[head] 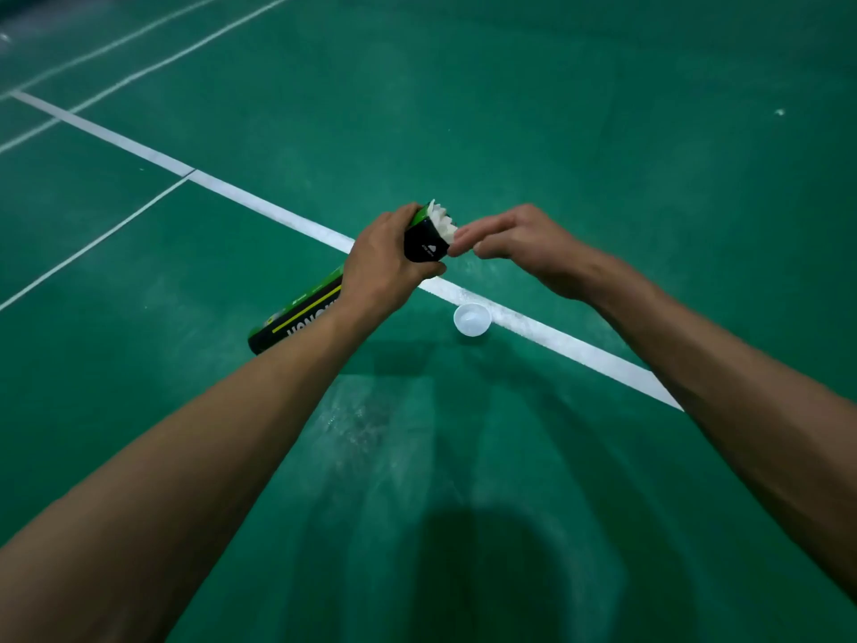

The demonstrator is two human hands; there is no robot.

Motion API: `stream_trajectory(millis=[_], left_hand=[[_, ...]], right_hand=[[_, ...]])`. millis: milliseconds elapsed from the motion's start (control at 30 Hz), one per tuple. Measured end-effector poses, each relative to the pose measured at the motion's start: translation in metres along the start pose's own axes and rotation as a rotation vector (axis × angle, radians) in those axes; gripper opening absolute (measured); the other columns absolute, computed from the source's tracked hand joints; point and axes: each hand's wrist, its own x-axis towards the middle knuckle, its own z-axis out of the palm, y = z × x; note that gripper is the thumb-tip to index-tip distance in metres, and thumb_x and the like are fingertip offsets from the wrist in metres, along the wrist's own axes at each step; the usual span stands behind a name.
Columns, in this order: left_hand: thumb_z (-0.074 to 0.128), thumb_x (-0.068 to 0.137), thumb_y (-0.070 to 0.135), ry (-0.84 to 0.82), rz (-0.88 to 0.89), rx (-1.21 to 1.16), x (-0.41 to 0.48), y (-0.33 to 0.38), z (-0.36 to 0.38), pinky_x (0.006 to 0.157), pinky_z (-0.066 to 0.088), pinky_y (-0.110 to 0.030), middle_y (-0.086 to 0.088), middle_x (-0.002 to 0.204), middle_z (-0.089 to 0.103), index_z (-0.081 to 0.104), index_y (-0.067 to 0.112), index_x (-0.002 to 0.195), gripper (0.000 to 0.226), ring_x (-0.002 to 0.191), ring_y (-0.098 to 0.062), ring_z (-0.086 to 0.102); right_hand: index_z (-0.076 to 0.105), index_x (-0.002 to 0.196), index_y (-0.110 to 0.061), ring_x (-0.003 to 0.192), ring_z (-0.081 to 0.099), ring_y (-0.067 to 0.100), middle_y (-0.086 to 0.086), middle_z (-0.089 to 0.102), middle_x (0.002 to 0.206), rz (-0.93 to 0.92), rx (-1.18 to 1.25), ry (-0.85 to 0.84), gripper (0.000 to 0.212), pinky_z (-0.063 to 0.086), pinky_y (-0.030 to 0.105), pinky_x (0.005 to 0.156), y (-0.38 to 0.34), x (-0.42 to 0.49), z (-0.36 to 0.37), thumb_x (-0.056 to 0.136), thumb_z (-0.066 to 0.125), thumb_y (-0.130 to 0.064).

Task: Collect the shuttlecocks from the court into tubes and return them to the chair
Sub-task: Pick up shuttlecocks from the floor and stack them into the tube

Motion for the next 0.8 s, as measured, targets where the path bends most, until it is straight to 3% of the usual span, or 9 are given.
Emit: stream_trajectory(millis=[100, 200, 300, 400, 467, 533, 633, 733, 800], left_hand=[[0.091, 0.065, 0.042, 0.012, 0.023, 0.024, -0.003, 0.011, -0.008, 0.088, 0.053, -0.042, -0.001, 0.115, 0.069, 0.059, 0.024, 0.135, 0.078, 0.104, -0.025, 0.064], [0.091, 0.066, 0.041, 0.034, 0.057, 0.010, -0.009, 0.015, -0.019, 0.089, 0.054, -0.043, -0.002, 0.118, 0.069, 0.059, 0.023, 0.137, 0.079, 0.106, -0.025, 0.064], [0.093, 0.069, 0.036, 0.043, 0.105, -0.007, -0.018, 0.024, -0.028, 0.091, 0.052, -0.040, -0.004, 0.121, 0.068, 0.058, 0.019, 0.139, 0.080, 0.108, -0.025, 0.063], [0.093, 0.067, 0.037, 0.050, 0.149, -0.023, -0.024, 0.037, -0.032, 0.091, 0.052, -0.040, -0.004, 0.123, 0.069, 0.058, 0.019, 0.139, 0.081, 0.108, -0.025, 0.063], [0.088, 0.067, 0.046, 0.042, 0.191, -0.025, -0.027, 0.048, -0.031, 0.090, 0.053, -0.042, -0.002, 0.121, 0.069, 0.059, 0.021, 0.138, 0.081, 0.106, -0.024, 0.064], [0.077, 0.066, 0.058, 0.027, 0.242, -0.014, -0.031, 0.061, -0.029, 0.090, 0.053, -0.041, -0.002, 0.123, 0.068, 0.058, 0.021, 0.140, 0.085, 0.107, -0.024, 0.064], [0.080, 0.068, 0.052, 0.031, 0.312, -0.008, -0.036, 0.082, -0.018, 0.093, 0.052, -0.042, -0.006, 0.130, 0.066, 0.055, 0.015, 0.146, 0.089, 0.113, -0.028, 0.062], [0.085, 0.074, 0.039, 0.018, 0.383, -0.008, -0.038, 0.104, 0.003, 0.096, 0.050, -0.043, -0.008, 0.132, 0.065, 0.054, 0.013, 0.146, 0.082, 0.115, -0.030, 0.060], [0.085, 0.077, 0.038, -0.002, 0.420, -0.012, -0.038, 0.123, 0.021, 0.097, 0.049, -0.043, -0.008, 0.133, 0.064, 0.053, 0.013, 0.147, 0.080, 0.116, -0.030, 0.059]], right_hand=[[0.082, 0.088, -0.015, 0.119, 0.064, 0.018, 0.001, 0.076, 0.114, -0.023, -0.142, -0.039, 0.028, 0.047, 0.032, 0.107, -0.018, -0.013, -0.005, 0.086, 0.060, 0.003], [0.075, 0.079, -0.021, 0.113, 0.065, 0.035, 0.013, 0.076, 0.107, -0.070, -0.172, 0.044, 0.024, 0.053, 0.038, 0.091, -0.031, -0.024, -0.017, 0.084, 0.061, -0.003], [0.076, 0.085, -0.026, 0.097, 0.072, 0.021, 0.002, 0.078, 0.096, -0.183, -0.284, 0.204, 0.028, 0.057, 0.039, 0.092, -0.042, -0.034, -0.020, 0.075, 0.058, -0.006], [0.077, 0.093, -0.022, 0.088, 0.070, 0.009, -0.002, 0.078, 0.094, -0.173, -0.277, 0.092, 0.035, 0.055, 0.028, 0.086, -0.057, -0.044, -0.006, 0.069, 0.055, -0.007], [0.070, 0.099, -0.021, 0.088, 0.067, 0.014, 0.001, 0.075, 0.098, -0.113, -0.356, -0.024, 0.039, 0.052, 0.031, 0.078, -0.063, -0.049, 0.004, 0.064, 0.055, -0.014], [0.063, 0.102, -0.013, 0.079, 0.058, 0.014, -0.001, 0.066, 0.089, -0.085, -0.437, -0.082, 0.032, 0.047, 0.032, 0.070, -0.066, -0.055, 0.009, 0.070, 0.060, -0.012], [0.056, 0.093, -0.009, 0.070, 0.046, 0.009, 0.000, 0.051, 0.079, -0.028, -0.255, -0.064, 0.027, 0.042, 0.025, 0.061, -0.065, -0.071, 0.004, 0.076, 0.055, 0.012], [0.057, 0.090, -0.011, 0.069, 0.048, 0.008, -0.001, 0.051, 0.078, 0.033, -0.129, -0.001, 0.029, 0.042, 0.022, 0.060, -0.054, -0.094, -0.015, 0.074, 0.055, 0.013], [0.061, 0.088, -0.005, 0.071, 0.049, 0.010, 0.001, 0.053, 0.077, 0.069, -0.153, 0.096, 0.020, 0.042, 0.028, 0.064, -0.045, -0.110, -0.036, 0.071, 0.059, 0.006]])
